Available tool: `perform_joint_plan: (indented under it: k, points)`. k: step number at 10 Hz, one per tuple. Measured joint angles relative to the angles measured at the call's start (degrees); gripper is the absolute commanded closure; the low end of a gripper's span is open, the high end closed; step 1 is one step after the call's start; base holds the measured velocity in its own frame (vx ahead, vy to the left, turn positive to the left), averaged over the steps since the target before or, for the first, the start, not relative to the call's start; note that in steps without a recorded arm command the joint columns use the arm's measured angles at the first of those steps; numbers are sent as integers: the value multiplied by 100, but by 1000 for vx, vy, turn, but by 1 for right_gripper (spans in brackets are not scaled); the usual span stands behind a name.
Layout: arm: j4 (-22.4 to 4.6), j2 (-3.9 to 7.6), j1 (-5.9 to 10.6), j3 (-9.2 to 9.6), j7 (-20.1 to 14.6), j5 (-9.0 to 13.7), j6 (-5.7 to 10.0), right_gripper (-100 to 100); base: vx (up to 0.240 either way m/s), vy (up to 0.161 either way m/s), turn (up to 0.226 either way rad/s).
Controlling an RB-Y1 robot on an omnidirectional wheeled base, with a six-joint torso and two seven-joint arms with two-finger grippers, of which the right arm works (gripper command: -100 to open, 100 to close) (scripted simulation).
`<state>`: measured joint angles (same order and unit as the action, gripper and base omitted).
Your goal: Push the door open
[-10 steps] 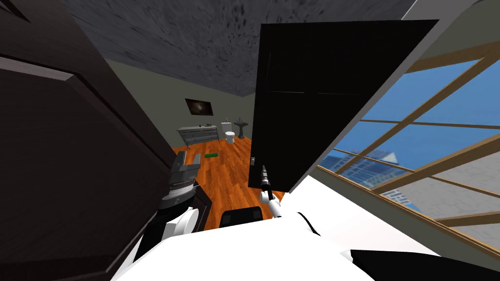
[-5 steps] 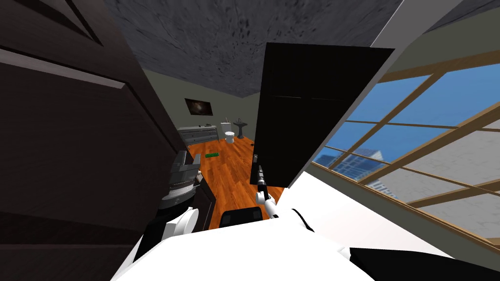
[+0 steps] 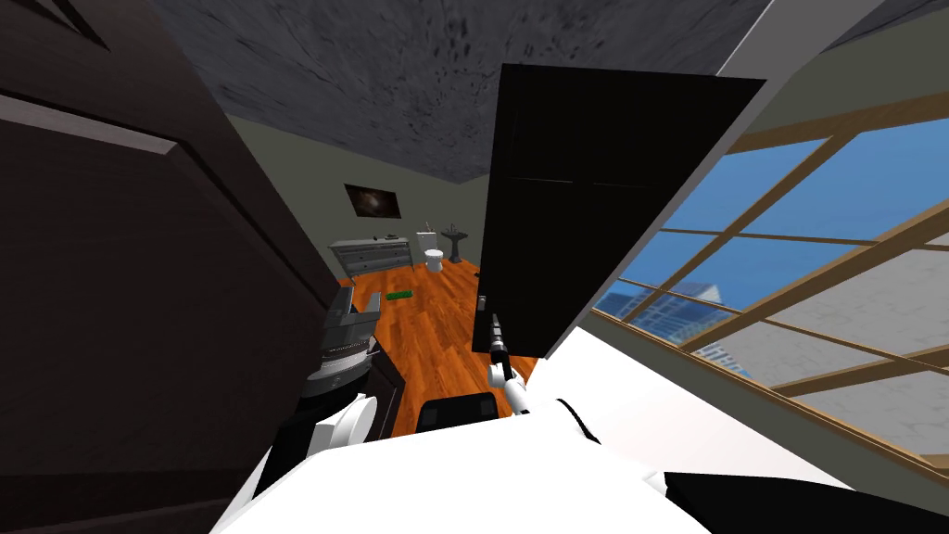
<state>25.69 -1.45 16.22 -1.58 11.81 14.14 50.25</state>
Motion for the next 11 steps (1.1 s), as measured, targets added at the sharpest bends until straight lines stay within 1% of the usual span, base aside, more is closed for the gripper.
perform_joint_plan:
  k: [1,2,3,4,5,6,7,8,9,10,11]
  points:
    - [91,69,-57,12,1,-3,-11,-100,90,-89,-10]
    - [78,118,-47,15,-3,-1,-16,-100,33,-34,4]
    - [-8,131,-1,10,-10,4,23,-100,152,-45,-30]
    - [-402,233,205,2,-48,26,198,-100,177,-40,-6]
    - [-173,273,81,18,-29,20,146,-100,188,0,-6]
    - [-135,304,57,32,-12,20,110,-100,210,23,-7]
    - [-165,317,74,40,-5,26,124,-100,195,41,-2]
    - [-155,308,68,50,2,29,128,-100,186,81,1]
    - [-232,286,101,60,-8,34,168,-100,168,104,0]
    - [-164,237,69,70,1,35,149,-100,166,100,-1]
    - [-349,136,169,68,7,49,222,-100,170,81,-15]
